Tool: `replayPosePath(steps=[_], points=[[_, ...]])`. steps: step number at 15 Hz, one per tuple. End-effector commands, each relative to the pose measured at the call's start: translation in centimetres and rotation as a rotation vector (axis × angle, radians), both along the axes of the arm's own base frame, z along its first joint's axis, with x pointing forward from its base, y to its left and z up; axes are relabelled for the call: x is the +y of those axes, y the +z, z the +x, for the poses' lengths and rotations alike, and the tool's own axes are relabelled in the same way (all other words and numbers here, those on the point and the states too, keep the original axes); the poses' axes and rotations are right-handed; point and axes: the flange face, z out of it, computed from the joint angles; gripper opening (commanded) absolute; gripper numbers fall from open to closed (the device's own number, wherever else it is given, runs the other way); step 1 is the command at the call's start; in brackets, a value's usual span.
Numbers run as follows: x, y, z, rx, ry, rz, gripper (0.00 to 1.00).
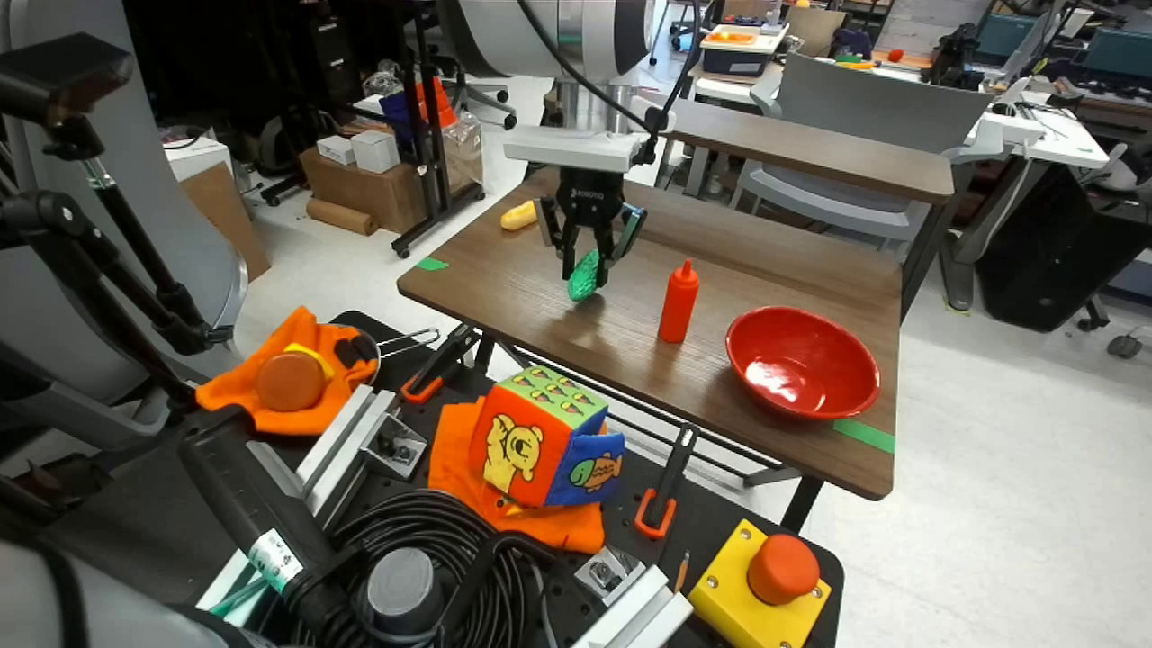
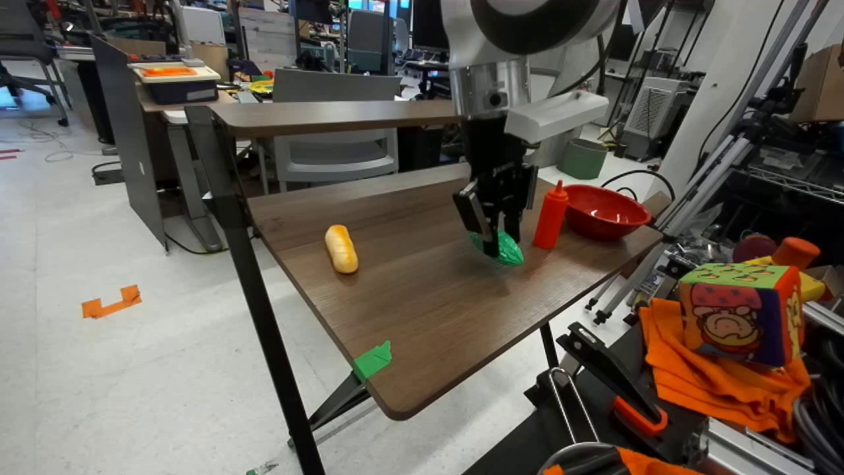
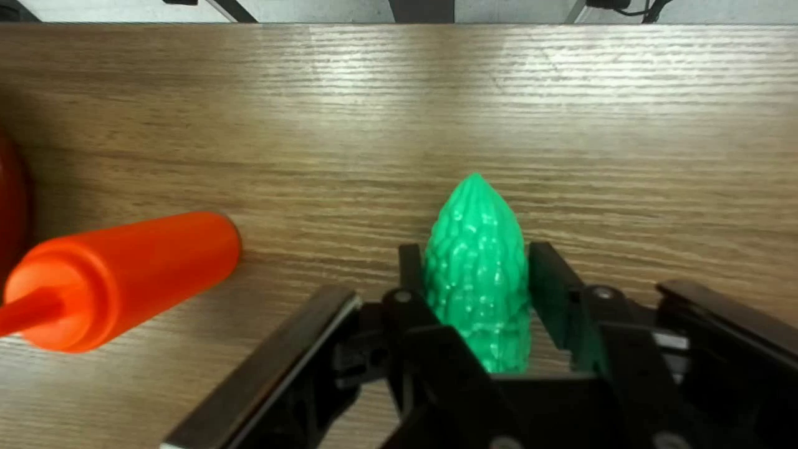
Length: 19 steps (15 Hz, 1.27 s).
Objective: Remove the green object from the red bowl
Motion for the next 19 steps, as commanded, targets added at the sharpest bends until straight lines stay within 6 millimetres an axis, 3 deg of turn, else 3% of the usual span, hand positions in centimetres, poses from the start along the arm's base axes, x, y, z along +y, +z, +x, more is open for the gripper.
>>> replayPosePath(steps=[1, 4, 5, 6, 10, 13, 14, 16, 19], points=[[1.3, -1.6, -0.3, 0.021, 0.002, -0.015, 0.2], [1.8, -1.9, -0.6, 0.027, 0.007, -0.021, 0.2], [1.7, -1.4, -0.8, 0.027, 0.01, -0.019, 0.7], [1.7, -1.3, -0.9, 0.027, 0.016, -0.021, 0.71], [1.2, 2.5, -2.1, 0.015, -0.014, -0.003, 0.99], [0.0, 7.9, -3.9, 0.021, -0.072, 0.045, 1.0], [1.0, 3.9, -1.7, 0.0, -0.039, 0.017, 1.0], [0.8, 5.8, -1.9, -0.012, -0.044, 0.02, 1.0], [0.9, 4.3, -2.2, 0.01, -0.042, 0.016, 1.0]])
